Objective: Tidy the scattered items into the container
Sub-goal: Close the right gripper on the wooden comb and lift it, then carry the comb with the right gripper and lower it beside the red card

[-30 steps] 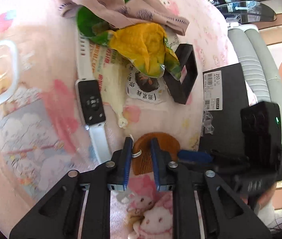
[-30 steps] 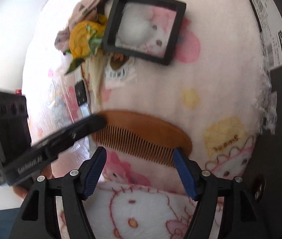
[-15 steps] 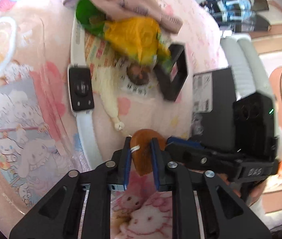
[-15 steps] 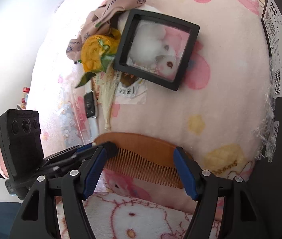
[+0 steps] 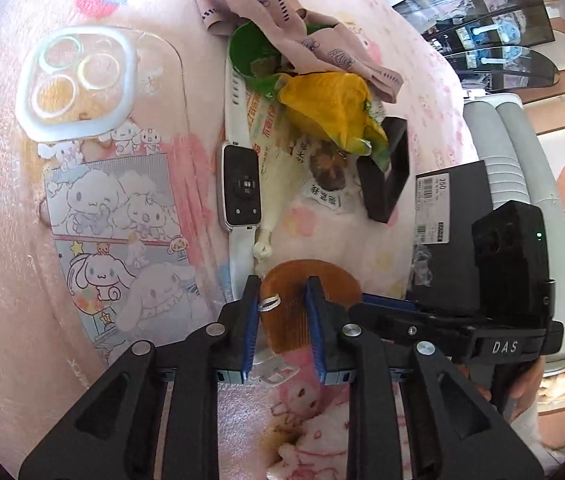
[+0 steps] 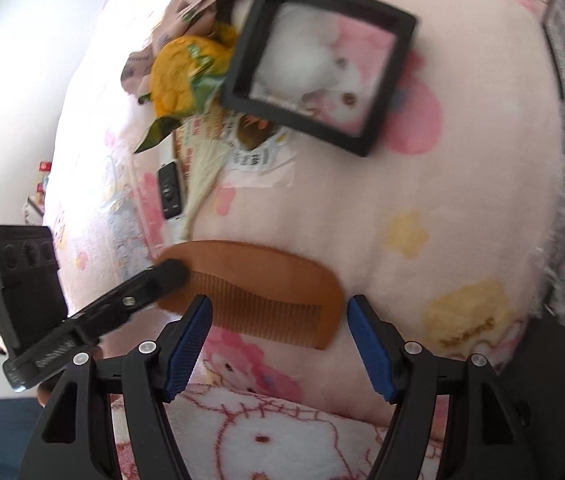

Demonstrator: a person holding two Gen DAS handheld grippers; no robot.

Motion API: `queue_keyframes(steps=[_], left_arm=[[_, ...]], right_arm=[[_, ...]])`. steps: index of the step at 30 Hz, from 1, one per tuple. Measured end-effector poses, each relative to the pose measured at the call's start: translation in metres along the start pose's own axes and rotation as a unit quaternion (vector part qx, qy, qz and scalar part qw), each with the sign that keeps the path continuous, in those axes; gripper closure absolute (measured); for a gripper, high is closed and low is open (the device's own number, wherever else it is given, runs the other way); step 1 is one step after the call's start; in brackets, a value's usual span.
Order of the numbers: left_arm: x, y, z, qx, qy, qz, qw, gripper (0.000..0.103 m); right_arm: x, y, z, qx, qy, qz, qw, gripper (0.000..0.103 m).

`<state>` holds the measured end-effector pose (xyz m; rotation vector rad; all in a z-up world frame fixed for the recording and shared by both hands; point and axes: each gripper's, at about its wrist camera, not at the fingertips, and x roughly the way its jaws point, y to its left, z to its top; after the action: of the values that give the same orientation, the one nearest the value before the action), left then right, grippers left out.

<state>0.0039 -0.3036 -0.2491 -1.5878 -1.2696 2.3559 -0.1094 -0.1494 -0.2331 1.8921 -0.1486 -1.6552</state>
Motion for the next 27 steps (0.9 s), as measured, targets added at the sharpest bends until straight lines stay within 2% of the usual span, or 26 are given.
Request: queue_keyframes(steps=[3,6,10,13,17,22,27], left_arm=[[0.000,-0.004,0.002,-0.004,0.000,0.011,0.9999,0.081],[-0.001,-0.009,-0.001,0.004,-0.004,0.026,0.9996,0.079],[-0.002,-0.015,-0.004,-0.004,-0.013,0.036,0.9993,0.077],[-0.022,-0.029,-0.005,0.010,-0.037,0.035,0.9986,0.077],[-0.057,-0.062,-0.008,0.043,-0.068,0.027,0.9964,0.079],[-0.091,-0.122,-0.017,0.095,-0.097,0.019,0.9905,0.079],[-0.094,-0.194,-0.021,0.146,-0.103,-0.010,0.9839,0.079]], right_arm=[[-0.002,-0.005,-0.001,0.014,-0.010,0.010,1.000,0.042],[-0.005,-0.010,-0.002,0.028,-0.023,0.029,0.999,0.045],[-0.005,-0.002,-0.003,0.015,-0.026,0.016,0.999,0.047],[-0.024,0.007,-0.008,0.002,-0.059,0.027,0.998,0.049],[-0.059,0.024,-0.017,-0.027,-0.097,0.050,0.994,0.049],[-0.120,0.027,-0.038,-0.044,-0.154,0.077,0.984,0.049],[-0.199,0.006,-0.062,-0.049,-0.216,0.076,0.972,0.049]])
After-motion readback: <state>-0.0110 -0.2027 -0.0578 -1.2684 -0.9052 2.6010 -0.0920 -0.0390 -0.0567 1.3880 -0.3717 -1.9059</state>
